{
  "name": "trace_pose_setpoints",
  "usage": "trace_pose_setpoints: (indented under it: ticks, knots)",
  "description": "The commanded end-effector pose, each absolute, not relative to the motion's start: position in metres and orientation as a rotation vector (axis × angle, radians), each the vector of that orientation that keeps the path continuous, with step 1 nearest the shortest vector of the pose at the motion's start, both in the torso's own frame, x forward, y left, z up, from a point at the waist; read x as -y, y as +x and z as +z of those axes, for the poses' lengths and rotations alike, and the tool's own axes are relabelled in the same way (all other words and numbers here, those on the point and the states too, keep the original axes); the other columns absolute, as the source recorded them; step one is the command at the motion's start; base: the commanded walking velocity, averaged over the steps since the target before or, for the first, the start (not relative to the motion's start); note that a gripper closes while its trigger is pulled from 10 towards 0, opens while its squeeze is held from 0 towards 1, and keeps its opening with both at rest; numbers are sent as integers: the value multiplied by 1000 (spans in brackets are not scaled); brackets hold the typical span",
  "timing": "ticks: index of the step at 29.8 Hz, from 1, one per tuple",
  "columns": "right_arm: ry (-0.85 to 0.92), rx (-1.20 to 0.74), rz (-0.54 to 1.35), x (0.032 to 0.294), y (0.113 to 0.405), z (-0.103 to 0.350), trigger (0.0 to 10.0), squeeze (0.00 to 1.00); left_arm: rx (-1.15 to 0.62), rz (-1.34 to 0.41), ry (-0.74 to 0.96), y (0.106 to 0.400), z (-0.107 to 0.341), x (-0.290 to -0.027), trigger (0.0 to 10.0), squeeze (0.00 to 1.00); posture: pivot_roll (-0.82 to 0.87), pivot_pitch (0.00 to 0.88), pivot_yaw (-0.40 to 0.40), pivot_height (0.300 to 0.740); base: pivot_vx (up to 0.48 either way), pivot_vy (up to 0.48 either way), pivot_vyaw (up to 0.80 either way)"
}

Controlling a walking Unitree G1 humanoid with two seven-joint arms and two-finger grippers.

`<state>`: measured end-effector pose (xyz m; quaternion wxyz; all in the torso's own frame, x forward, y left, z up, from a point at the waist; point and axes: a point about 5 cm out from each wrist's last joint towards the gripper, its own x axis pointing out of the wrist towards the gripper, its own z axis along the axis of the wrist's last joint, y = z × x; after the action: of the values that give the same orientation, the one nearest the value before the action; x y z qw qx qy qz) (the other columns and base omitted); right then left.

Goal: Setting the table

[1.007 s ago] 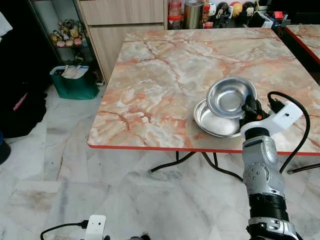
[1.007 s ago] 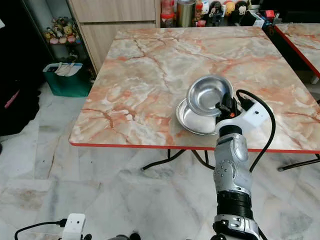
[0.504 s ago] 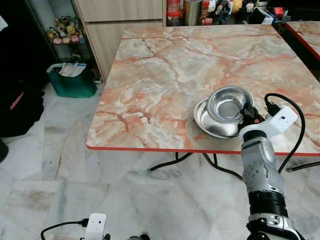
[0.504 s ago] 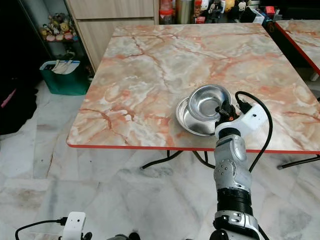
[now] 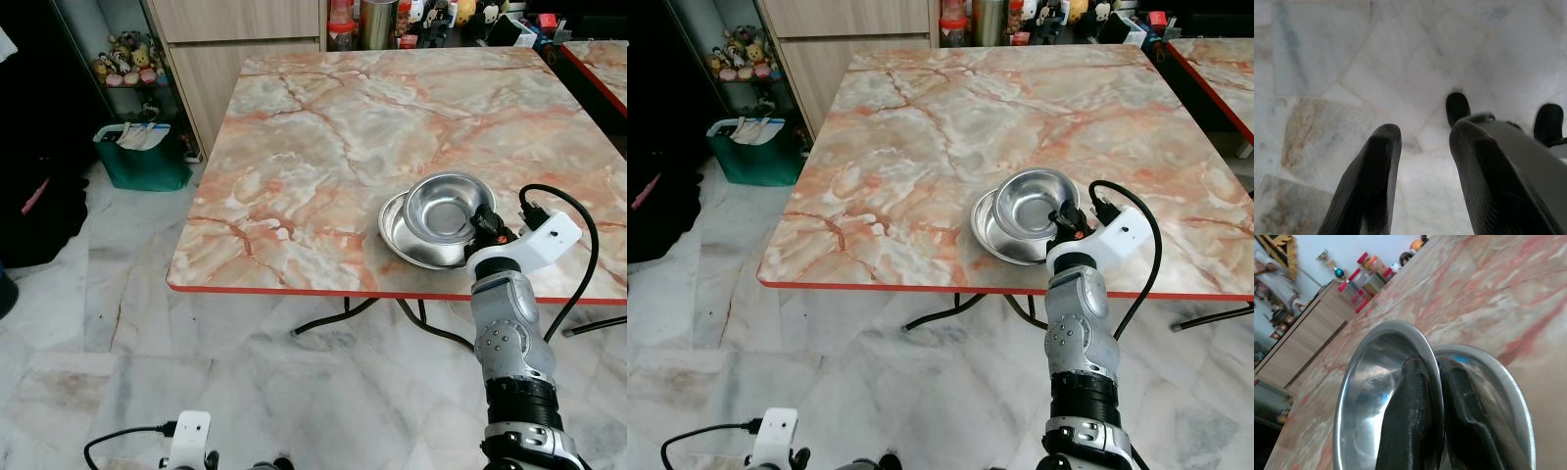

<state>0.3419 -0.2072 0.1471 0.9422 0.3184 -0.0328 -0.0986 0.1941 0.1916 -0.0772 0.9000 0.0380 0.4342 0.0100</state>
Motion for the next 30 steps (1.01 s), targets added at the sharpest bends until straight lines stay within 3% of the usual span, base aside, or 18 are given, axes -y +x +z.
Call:
trace_pose_setpoints:
  ticks: [1, 17, 28, 29, 30]
  knots:
    - [674, 52, -212, 208, 341, 143, 10000, 0, -932, 42, 64, 187, -81, -193, 10000, 0, 3, 136, 38, 740, 0, 0, 0]
    - [697, 22, -194, 207, 343, 138, 10000, 0, -918, 24, 64, 208, -74, -167, 10000, 0, 6, 142, 38, 740, 0, 0, 0]
    - [703, 17, -192, 206, 343, 137, 10000, 0, -922, 30, 70, 205, -75, -172, 10000, 0, 5, 138, 39, 740, 0, 0, 0]
    - [702, 19, -191, 206, 344, 137, 10000, 365, -922, 30, 71, 205, -75, -172, 10000, 0, 5, 138, 39, 740, 0, 0, 0]
    - [702, 20, -191, 206, 344, 137, 10000, 447, -922, 30, 71, 205, -75, -172, 10000, 0, 5, 137, 38, 740, 0, 0, 0]
